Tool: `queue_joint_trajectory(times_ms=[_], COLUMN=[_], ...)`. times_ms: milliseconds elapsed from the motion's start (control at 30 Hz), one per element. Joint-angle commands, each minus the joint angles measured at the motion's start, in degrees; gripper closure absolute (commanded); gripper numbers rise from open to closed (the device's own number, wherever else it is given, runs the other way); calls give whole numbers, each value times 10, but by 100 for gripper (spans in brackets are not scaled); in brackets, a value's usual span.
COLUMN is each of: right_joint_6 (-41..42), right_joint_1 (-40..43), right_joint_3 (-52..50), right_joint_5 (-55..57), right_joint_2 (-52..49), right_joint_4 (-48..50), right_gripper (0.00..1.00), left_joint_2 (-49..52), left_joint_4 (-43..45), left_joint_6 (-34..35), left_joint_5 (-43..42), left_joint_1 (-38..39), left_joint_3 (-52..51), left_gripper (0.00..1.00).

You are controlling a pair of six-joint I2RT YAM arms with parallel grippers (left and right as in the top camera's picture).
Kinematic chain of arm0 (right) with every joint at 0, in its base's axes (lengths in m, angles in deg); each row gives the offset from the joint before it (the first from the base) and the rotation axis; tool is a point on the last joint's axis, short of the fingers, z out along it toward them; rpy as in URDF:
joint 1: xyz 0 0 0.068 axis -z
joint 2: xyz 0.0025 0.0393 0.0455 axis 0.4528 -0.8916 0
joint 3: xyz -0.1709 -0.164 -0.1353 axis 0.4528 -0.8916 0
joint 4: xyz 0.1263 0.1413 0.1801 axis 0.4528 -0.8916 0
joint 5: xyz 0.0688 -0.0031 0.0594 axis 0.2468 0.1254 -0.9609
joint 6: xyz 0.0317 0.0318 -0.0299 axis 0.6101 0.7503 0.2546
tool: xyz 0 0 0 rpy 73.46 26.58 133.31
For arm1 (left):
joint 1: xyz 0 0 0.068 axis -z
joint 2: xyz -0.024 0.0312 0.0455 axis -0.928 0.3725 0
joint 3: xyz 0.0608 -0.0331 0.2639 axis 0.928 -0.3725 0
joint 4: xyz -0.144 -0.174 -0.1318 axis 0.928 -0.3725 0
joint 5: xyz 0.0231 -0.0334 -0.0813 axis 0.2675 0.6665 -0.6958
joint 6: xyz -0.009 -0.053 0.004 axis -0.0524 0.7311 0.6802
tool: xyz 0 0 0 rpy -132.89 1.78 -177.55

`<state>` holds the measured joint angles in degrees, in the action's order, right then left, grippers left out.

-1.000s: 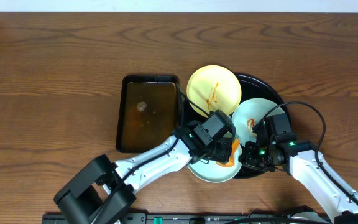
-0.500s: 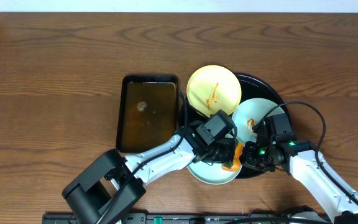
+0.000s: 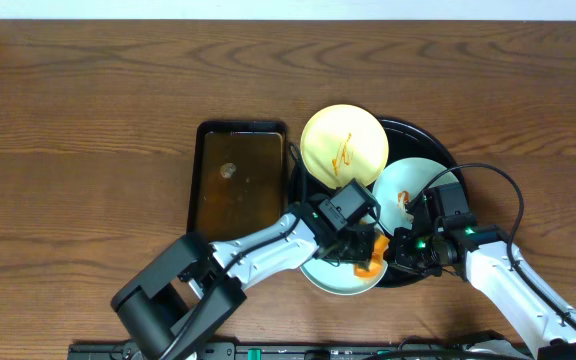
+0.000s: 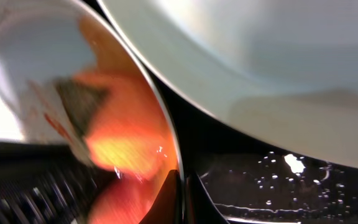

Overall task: Clean dirty plates on tray and stack at the side
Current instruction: 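Scrub the lower pale green plate with the sponge in the left gripper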

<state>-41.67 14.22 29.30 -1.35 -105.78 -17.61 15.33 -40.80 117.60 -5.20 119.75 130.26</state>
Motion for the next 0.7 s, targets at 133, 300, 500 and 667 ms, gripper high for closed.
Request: queue_joint_trajectory(times_ms=[133,300,500,667], right_joint_6=[2,2,2,2], right_joint_1=[-5,-5,-5,-5], right_joint_3=[-1,-1,-1,-1], right_joint_5=[0,0,0,0], right_joint_2=[4,4,4,4], right_joint_4=[-5,-5,-2,5], right_gripper=[99,99,69,68], left_joint_2=[-26,-36,-110,-198], left_joint_4=[-62,-89,-124,-172], left_joint_6=[-65,-82,-147,-180], left_joint_5=[129,134,98,176], left_joint_1=[-83,-123,-151,-174], left_joint_3=[-5,-5,0,0], left_gripper=[93,93,93,93])
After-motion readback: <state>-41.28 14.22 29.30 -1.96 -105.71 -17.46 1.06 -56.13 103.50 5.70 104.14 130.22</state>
